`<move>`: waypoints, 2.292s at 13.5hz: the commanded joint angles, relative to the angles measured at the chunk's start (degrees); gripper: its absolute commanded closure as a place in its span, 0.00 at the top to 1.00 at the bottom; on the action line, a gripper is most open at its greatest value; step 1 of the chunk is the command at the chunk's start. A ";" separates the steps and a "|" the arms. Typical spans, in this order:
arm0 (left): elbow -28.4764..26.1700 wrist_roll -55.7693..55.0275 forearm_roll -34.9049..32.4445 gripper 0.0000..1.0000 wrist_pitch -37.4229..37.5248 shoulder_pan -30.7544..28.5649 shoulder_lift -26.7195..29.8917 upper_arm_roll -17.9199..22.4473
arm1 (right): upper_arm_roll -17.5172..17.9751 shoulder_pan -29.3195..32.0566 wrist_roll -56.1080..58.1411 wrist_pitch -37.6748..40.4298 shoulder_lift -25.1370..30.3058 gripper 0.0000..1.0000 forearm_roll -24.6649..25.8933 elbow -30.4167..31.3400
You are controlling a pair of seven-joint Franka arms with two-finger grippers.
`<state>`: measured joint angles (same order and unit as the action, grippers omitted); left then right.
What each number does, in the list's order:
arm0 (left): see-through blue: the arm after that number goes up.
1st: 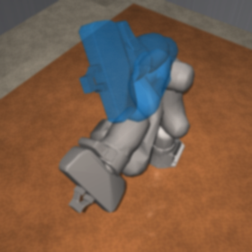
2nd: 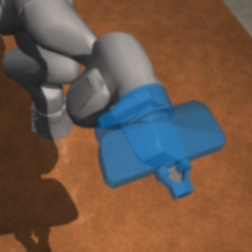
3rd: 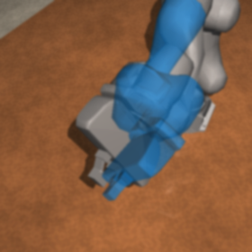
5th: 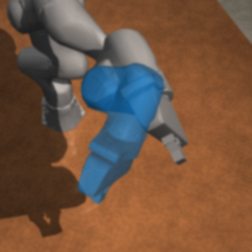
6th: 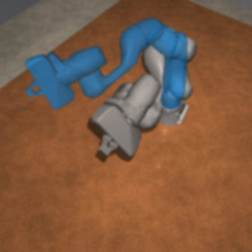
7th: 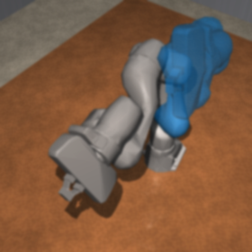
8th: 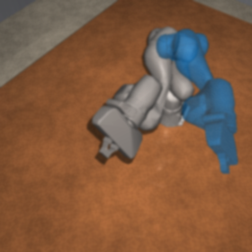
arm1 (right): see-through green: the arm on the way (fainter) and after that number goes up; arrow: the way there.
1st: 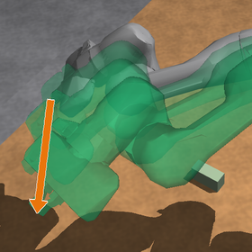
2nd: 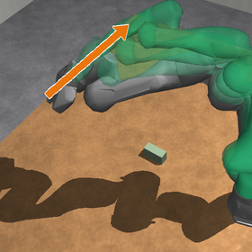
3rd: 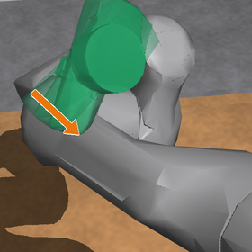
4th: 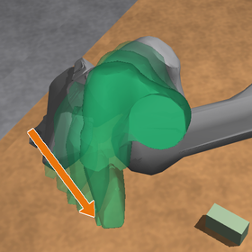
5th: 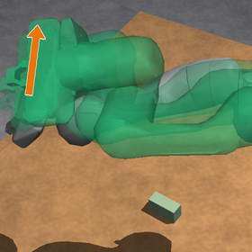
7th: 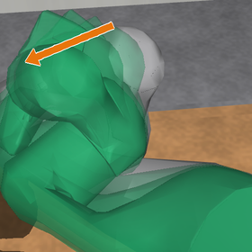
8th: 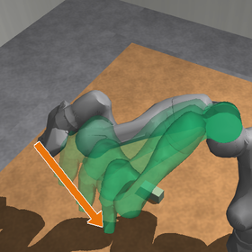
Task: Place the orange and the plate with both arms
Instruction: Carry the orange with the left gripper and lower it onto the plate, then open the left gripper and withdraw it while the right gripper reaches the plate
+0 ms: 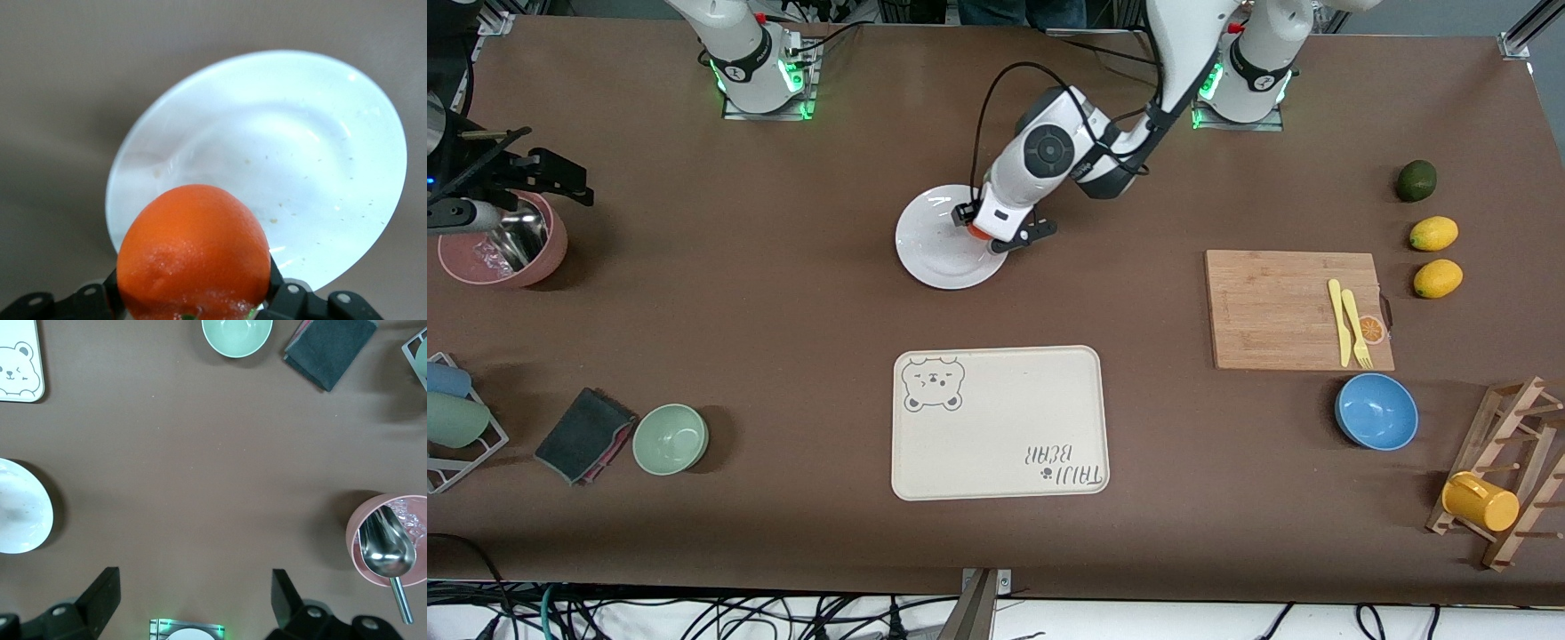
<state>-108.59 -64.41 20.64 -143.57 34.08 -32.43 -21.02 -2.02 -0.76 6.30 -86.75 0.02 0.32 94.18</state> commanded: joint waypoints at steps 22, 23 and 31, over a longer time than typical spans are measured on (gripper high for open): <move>20.00 4.25 -4.65 1.00 27.00 -6.19 -3.52 6.96 | 0.44 -1.79 0.99 15.80 -3.79 1.00 -6.35 0.03; 20.00 8.82 -5.26 1.00 30.42 -8.92 -2.91 7.04 | 0.62 -1.96 0.99 17.21 -5.63 1.00 -8.90 0.91; 20.09 35.91 -22.57 1.00 41.09 -32.12 -1.05 7.04 | 0.62 -15.21 0.99 -13.39 -16.54 1.00 -31.84 13.36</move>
<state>-88.13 -32.63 0.92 -103.34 5.72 -34.37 -13.06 -1.03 -12.08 7.00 -92.07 -17.94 -27.57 101.82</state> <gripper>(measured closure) 0.000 0.000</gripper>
